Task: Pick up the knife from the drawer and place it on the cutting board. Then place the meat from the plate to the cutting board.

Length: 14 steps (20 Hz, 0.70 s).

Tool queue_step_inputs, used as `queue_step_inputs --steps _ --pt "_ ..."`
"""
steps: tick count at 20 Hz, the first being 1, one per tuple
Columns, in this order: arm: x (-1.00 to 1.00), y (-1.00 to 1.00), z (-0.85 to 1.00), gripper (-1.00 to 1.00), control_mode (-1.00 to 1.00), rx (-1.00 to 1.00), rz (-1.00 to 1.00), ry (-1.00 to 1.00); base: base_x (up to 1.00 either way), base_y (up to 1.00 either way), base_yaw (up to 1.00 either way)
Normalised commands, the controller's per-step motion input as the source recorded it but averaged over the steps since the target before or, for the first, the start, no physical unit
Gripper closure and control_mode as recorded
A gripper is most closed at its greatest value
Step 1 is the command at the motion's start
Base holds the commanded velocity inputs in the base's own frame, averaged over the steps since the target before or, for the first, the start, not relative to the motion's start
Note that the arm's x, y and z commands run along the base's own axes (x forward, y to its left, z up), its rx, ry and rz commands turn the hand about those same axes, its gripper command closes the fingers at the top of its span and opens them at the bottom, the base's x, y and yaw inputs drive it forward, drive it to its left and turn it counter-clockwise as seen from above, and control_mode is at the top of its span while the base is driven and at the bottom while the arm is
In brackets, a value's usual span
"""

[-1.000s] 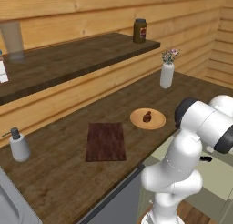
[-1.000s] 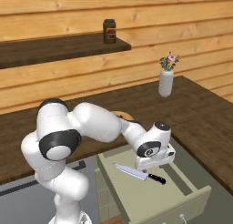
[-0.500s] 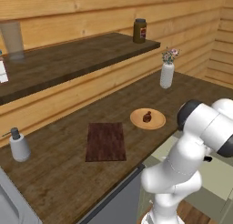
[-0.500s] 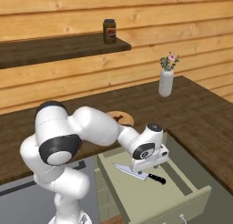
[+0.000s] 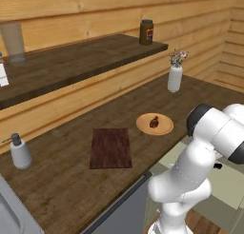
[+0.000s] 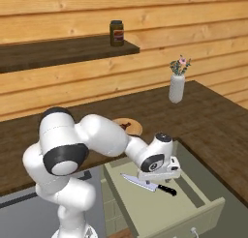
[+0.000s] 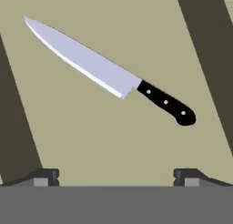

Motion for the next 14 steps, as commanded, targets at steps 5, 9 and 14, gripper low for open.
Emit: queue_step_inputs --steps 5,9,14 --pt "0.01 0.00 -0.23 -1.00 -1.00 0.04 -0.46 0.00 0.00 0.00 0.00" --pt "0.20 0.00 -0.21 -1.00 -1.00 0.07 -0.42 0.00 0.00 0.00 0.00" --pt "0.43 0.00 -0.23 -1.00 -1.00 0.05 -0.33 -0.02 0.00 0.00 0.00"
